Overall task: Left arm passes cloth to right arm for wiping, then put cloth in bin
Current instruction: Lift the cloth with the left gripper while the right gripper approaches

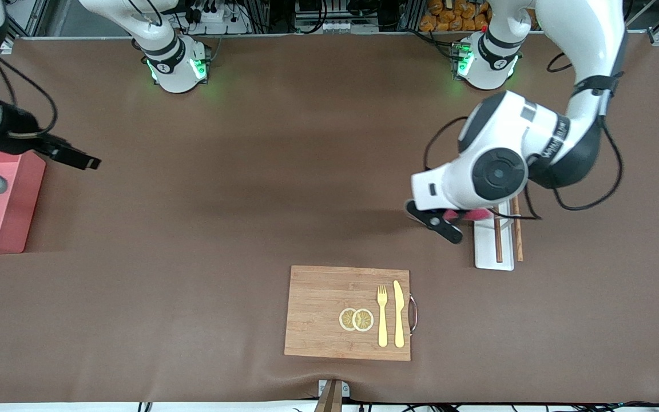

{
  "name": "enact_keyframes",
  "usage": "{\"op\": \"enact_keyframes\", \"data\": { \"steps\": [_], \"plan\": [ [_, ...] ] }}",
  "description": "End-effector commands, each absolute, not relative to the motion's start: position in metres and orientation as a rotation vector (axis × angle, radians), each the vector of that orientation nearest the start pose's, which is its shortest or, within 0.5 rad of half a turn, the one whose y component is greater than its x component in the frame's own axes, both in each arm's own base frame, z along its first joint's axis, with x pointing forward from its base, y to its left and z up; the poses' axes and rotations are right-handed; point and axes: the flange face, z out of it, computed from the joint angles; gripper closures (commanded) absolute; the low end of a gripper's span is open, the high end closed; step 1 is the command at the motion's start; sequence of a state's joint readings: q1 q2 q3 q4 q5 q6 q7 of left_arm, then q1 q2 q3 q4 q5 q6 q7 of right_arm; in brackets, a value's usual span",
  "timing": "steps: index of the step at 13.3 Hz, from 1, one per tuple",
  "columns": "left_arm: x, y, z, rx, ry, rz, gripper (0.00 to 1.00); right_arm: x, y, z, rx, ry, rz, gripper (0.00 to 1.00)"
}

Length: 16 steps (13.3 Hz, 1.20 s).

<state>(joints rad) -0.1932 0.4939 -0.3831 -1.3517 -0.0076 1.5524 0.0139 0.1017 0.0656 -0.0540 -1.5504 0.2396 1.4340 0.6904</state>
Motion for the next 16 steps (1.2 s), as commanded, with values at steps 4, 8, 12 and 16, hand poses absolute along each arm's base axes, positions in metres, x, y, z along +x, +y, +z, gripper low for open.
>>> {"op": "enact_keyframes", "data": {
  "steps": [4, 8, 12, 16],
  "plan": [
    [0.548, -0.417, 0.489, -3.558, 0.396, 0.564, 1.0, 0.568, 0.092, 0.55, -2.422, 1.234, 0.811, 0.0],
    [0.533, -0.467, 0.517, -3.768, 0.115, 0.503, 1.0, 0.583, 0.116, 0.492, -2.146, 1.326, 1.11, 0.0],
    [0.514, -0.512, 0.531, -3.878, -0.139, 0.36, 1.0, 0.574, 0.155, 0.454, -2.031, 1.351, 1.248, 0.0],
    [0.5, -0.539, 0.548, -3.97, -0.354, 0.222, 1.0, 0.572, 0.203, 0.451, -1.967, 1.433, 1.239, 0.0]
  ]
}}
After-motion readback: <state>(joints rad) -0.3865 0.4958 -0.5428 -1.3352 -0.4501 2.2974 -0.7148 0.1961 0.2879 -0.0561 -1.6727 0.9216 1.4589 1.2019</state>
